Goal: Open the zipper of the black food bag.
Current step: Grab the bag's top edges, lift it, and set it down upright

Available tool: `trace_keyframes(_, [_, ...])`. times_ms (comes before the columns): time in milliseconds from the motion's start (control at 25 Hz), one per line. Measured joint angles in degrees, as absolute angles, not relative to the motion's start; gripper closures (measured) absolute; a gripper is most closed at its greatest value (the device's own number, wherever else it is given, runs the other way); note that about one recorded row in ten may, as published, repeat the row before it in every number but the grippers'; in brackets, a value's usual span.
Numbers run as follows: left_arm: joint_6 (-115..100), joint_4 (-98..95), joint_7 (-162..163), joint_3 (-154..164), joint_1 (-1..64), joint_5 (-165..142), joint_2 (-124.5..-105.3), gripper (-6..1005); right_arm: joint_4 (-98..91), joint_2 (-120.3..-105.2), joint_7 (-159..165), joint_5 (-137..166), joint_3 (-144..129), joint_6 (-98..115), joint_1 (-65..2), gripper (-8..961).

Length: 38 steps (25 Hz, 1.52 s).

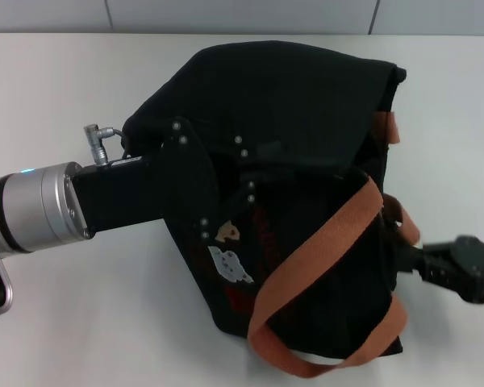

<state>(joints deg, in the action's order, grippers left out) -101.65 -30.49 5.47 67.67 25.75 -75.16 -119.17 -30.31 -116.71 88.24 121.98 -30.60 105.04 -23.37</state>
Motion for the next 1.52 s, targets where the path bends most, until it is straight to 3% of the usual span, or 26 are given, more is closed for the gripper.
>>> trace_keyframes(400, [-101.5, -30.6, 5.5, 67.7, 25.8, -75.0, -119.18, 896, -33.8, -116.29, 88.7, 127.4, -27.1, 106.1, -21.0, 945])
trace_keyframes(520, [-101.5, -30.6, 5.5, 67.7, 25.9, -75.0, -119.18, 895, -33.4, -116.95, 81.6, 122.3, -24.4, 108.1, -20.3, 940])
trace_keyframes(680, [-101.6, -30.5, 5.5, 67.7, 26.0, -75.0, -119.18, 894, -32.9, -119.11, 70.8, 117.5, -24.3, 109.2, -19.8, 932])
trace_keyframes(1120, [-101.7, -30.5, 5.5, 67.7, 26.1, -75.0, -119.18, 892, -26.5, -119.31, 63.0, 117.4, -25.7, 104.8, -24.5, 541])
trace_keyframes(1520, [-101.7, -30.6, 5.6, 67.7, 26.4, -75.1, -119.18, 890, -26.5, -119.25, 62.2, 117.2, -27.4, 103.7, -24.8, 581])
